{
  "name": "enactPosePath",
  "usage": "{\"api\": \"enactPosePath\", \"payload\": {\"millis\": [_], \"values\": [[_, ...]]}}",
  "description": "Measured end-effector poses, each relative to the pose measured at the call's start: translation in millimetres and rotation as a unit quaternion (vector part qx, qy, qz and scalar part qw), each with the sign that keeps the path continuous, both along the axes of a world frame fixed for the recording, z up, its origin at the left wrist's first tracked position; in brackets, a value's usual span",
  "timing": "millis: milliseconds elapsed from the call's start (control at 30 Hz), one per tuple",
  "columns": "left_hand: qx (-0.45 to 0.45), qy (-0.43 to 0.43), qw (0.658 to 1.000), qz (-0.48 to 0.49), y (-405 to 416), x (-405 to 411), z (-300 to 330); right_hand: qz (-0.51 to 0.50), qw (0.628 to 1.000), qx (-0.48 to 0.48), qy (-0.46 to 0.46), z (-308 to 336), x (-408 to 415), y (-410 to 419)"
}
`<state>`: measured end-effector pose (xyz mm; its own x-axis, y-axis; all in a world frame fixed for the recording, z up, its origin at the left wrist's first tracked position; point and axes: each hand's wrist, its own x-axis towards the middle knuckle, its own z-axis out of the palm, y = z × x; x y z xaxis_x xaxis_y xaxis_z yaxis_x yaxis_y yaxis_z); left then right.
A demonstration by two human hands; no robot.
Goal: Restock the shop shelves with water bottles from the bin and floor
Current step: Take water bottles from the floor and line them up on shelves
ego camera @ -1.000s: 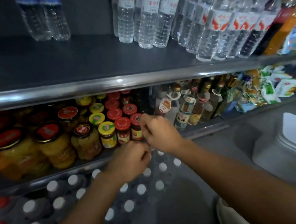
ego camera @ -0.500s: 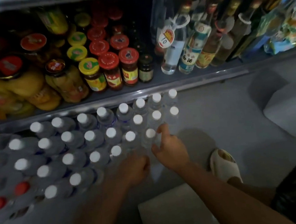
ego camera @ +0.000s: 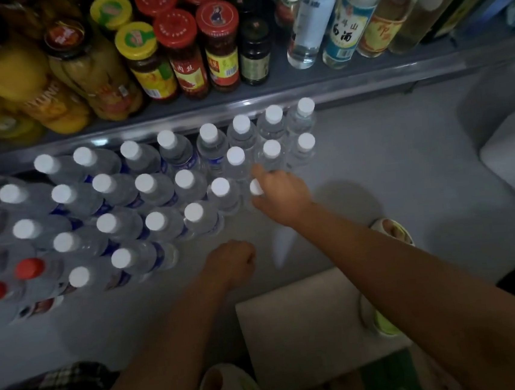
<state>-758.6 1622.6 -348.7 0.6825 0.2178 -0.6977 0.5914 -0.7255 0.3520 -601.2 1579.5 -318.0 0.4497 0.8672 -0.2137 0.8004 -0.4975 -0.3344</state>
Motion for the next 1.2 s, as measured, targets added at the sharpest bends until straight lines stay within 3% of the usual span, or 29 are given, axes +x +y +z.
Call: {"api": "enactPosePath", "payload": {"millis": [333,667,867,1067,1200], "values": [[0.013,-0.04,0.999,-0.002,5.9,3.0,16.5,-0.008,0.999,0.014,0.041,10.4,-5.7,-18.9],[0.043,-0.134,0.99,-0.007,37.4,22.9,95.8,-0.027,0.995,0.057,0.082,108.2,23.6,-11.8],[0.086,-0.204,0.975,-0.002,76.6,36.6,169.9,-0.029,0.991,0.127,0.023,196.0,47.2,9.2],[0.146,-0.318,0.937,0.027,113.5,51.7,248.6,-0.052,0.978,0.197,-0.041,285.1,64.7,33.9],[0.188,-0.344,0.92,0.029,132.7,65.6,290.2,-0.062,0.964,0.239,-0.096,332.7,69.3,50.0]]}}
